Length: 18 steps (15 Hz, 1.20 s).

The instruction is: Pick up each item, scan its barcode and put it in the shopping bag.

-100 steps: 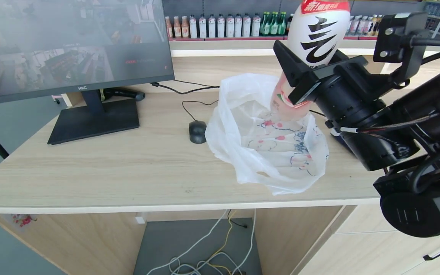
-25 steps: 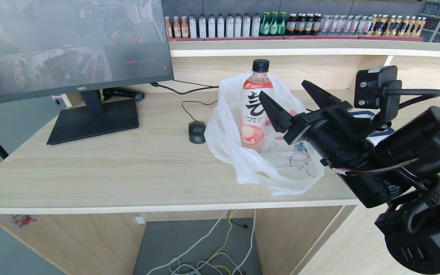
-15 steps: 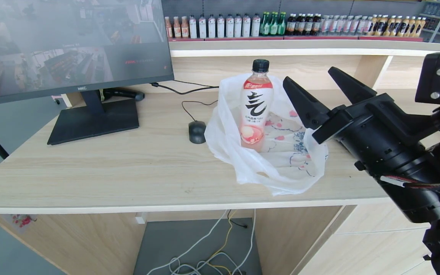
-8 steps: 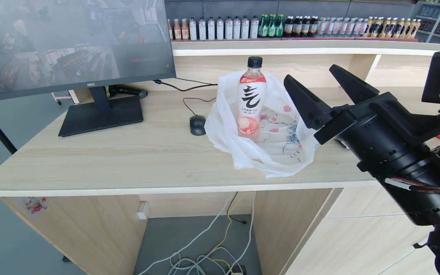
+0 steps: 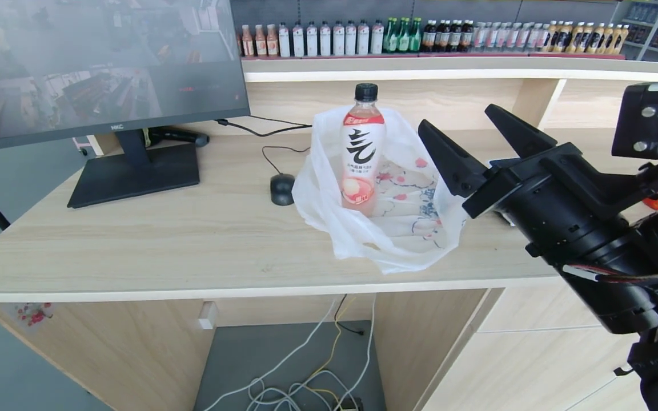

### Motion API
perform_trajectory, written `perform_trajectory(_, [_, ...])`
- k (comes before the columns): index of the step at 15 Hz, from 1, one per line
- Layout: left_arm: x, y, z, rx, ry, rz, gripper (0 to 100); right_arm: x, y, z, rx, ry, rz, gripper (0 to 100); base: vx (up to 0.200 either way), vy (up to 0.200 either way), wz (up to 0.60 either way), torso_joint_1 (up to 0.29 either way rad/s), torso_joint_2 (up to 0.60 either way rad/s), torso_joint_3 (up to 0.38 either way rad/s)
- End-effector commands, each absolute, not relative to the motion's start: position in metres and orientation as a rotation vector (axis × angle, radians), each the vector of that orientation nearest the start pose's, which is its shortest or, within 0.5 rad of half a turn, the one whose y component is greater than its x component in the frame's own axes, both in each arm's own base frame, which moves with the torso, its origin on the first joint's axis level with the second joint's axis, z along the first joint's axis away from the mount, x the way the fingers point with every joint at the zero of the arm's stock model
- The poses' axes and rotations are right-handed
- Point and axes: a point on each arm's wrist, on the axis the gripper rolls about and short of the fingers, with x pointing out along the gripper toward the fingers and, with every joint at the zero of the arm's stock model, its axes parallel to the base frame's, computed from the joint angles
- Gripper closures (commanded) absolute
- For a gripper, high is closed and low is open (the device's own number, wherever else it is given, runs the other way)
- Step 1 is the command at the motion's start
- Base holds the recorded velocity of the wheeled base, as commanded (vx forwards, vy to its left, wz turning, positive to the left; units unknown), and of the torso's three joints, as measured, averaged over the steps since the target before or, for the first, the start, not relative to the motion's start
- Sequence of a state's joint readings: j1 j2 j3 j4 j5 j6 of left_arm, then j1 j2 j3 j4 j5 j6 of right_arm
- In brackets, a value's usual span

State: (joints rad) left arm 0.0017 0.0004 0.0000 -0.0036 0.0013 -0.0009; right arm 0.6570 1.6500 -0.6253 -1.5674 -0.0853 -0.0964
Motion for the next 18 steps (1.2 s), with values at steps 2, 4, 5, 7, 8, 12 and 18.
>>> perform_trajectory(2, [-0.0228, 0.0000, 0.0758, -0.002, -0.003, 0.003, 0, 0.2148, 0.1641, 0.2377, 0.102, -0.526, 0.533, 0, 0.000, -0.200, 0.00, 0.010, 0.00, -0.002])
perform_trajectory(4, [-0.0228, 0.0000, 0.0758, -0.003, -0.003, 0.003, 0, 0.2146, 0.1634, 0.2373, 0.100, -0.524, 0.530, 0, 0.000, -0.200, 0.00, 0.002, 0.00, 0.000])
perform_trajectory(5, [-0.0228, 0.0000, 0.0758, -0.005, -0.003, 0.003, 0, 0.2141, 0.1635, 0.2362, 0.099, -0.520, 0.531, 0, 0.000, -0.200, 0.00, 0.002, 0.00, 0.002])
perform_trajectory(7, [-0.0228, 0.0000, 0.0758, -0.006, -0.003, 0.003, 0, 0.2131, 0.1628, 0.2352, 0.097, -0.516, 0.533, 0, 0.000, -0.200, 0.00, -0.002, 0.00, 0.002])
perform_trajectory(8, [-0.0228, 0.0000, 0.0760, -0.006, -0.005, 0.003, 0, 0.2131, 0.1628, 0.2352, 0.097, -0.516, 0.533, 0, 0.000, -0.200, 0.00, -0.002, 0.00, -0.002])
perform_trajectory(12, [-0.0228, 0.0000, 0.0760, -0.006, -0.005, 0.003, 0, 0.2142, 0.1637, 0.2335, 0.094, -0.511, 0.537, 0, 0.000, -0.200, 0.00, 0.000, 0.01, 0.004])
perform_trajectory(18, [-0.0228, 0.0000, 0.0760, -0.006, -0.005, 0.003, 0, 0.2162, 0.1653, 0.2340, 0.091, -0.513, 0.518, 0, 0.000, -0.200, 0.00, 0.001, 0.00, 0.002])
